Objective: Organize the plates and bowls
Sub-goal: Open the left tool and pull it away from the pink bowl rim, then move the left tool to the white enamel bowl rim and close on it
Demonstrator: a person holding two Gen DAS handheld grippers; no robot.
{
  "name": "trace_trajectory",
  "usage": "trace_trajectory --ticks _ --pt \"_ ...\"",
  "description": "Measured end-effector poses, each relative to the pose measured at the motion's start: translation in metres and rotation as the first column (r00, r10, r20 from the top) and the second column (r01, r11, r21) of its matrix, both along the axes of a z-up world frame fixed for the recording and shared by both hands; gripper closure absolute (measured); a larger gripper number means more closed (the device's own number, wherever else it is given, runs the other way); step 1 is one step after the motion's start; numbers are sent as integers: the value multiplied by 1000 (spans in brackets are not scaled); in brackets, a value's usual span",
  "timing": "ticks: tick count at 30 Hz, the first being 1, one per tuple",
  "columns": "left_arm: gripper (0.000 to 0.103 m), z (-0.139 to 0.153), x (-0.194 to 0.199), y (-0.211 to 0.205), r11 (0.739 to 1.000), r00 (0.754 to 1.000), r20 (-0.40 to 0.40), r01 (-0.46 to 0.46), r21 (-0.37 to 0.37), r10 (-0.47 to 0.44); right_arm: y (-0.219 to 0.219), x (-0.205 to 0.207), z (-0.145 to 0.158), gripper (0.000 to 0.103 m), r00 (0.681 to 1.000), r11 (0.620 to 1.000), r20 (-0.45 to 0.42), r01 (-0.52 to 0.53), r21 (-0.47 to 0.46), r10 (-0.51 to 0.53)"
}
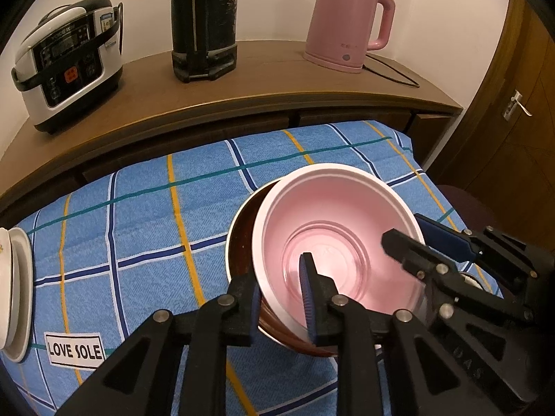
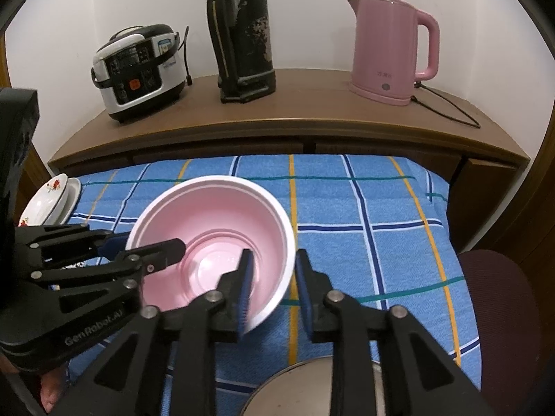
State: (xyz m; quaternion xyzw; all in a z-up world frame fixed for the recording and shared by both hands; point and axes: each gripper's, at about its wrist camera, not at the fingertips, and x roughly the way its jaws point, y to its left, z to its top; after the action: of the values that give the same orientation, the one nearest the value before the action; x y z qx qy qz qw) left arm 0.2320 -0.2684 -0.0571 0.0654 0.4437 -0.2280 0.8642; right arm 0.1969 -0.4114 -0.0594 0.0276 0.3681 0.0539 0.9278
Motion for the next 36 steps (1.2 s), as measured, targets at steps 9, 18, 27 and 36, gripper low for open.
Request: trace_trajectory --ticks 9,18,27,36 --pt "62 7 -5 2 1000 1000 13 -3 -11 3 -4 -7 7 62 999 1000 23 25 10 -25" --pt "43 18 -13 7 1000 997 72 -30 0 30 -7 -19 17 57 998 1000 54 29 13 -30" --pt "37 31 -23 23 998 994 96 -55 -38 59 -16 -44 26 56 996 999 84 42 11 -43" --pt "37 21 -64 30 996 997 81 -9 -84 16 -52 -88 18 55 990 993 72 117 9 -117"
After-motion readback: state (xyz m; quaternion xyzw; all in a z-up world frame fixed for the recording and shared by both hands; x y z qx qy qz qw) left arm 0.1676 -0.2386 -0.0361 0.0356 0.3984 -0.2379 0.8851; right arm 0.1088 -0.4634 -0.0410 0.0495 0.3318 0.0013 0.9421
